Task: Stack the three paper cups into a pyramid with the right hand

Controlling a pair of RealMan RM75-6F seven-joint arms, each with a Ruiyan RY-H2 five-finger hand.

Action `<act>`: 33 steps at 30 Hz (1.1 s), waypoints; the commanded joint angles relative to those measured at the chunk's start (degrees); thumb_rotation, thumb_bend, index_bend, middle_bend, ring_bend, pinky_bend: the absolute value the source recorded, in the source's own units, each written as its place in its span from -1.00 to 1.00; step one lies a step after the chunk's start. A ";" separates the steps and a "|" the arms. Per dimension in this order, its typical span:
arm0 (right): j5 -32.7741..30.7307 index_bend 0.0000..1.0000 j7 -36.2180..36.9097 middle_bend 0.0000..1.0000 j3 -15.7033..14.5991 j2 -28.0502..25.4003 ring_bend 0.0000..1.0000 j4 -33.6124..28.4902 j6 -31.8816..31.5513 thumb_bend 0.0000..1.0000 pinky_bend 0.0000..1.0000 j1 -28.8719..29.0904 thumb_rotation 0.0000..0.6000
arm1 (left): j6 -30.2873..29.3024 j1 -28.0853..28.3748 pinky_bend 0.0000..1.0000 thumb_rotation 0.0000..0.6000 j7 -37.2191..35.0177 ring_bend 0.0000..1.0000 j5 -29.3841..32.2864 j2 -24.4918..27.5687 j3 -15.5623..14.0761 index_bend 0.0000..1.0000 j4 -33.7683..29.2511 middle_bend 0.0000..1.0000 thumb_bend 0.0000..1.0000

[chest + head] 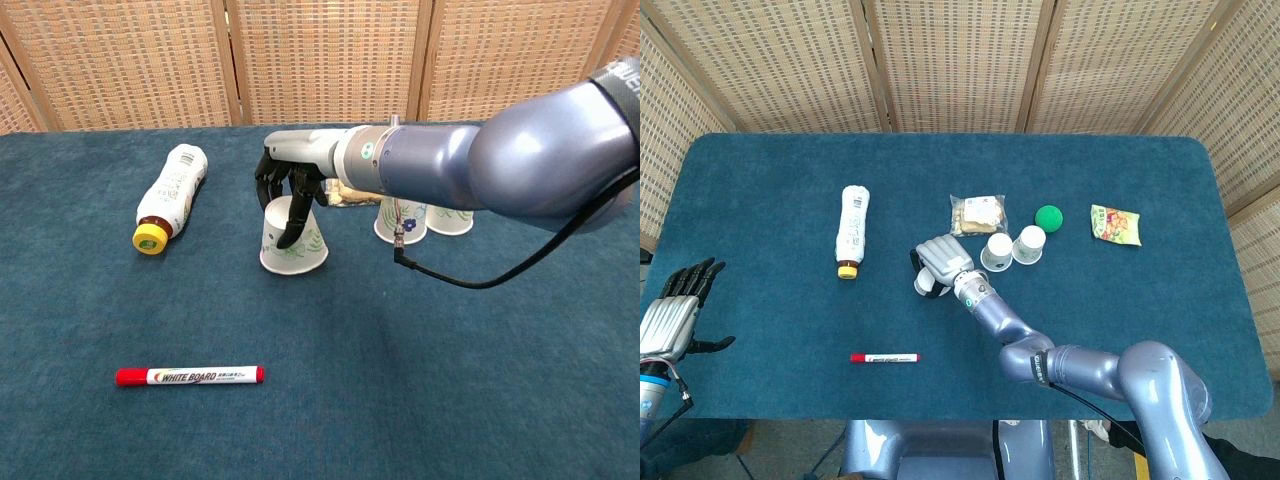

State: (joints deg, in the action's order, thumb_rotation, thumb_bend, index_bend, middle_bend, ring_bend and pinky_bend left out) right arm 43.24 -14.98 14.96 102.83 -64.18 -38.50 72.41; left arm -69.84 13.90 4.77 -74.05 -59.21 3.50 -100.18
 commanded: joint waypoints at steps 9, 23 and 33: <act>4.17 0.13 0.85 0.19 5.31 -16.53 0.19 -13.99 -6.68 -0.34 0.35 -5.25 1.00 | 0.43 0.33 -1.00 1.00 1.24 -1.00 0.38 -0.50 -0.23 -1.00 -0.08 -1.00 -1.00; -10.60 0.06 -5.47 0.15 1.68 -30.39 0.20 -20.10 -3.07 -0.27 0.35 -8.01 1.00 | -0.59 0.25 -1.00 1.00 3.06 -1.00 -0.02 -1.08 -0.47 -1.00 -0.67 -1.00 -1.00; -13.61 0.06 -6.53 0.15 -1.24 -28.53 0.20 -16.99 -0.33 -0.27 0.35 -5.86 1.00 | -0.99 0.16 -1.00 1.00 3.45 -1.00 0.26 -1.18 -0.39 -1.00 -0.77 -1.00 -1.00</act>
State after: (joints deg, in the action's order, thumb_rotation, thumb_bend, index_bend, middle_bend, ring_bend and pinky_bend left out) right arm 29.77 -21.43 13.87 74.18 -81.30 -38.98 66.40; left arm -70.83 14.06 8.22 -73.79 -60.39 3.11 -100.95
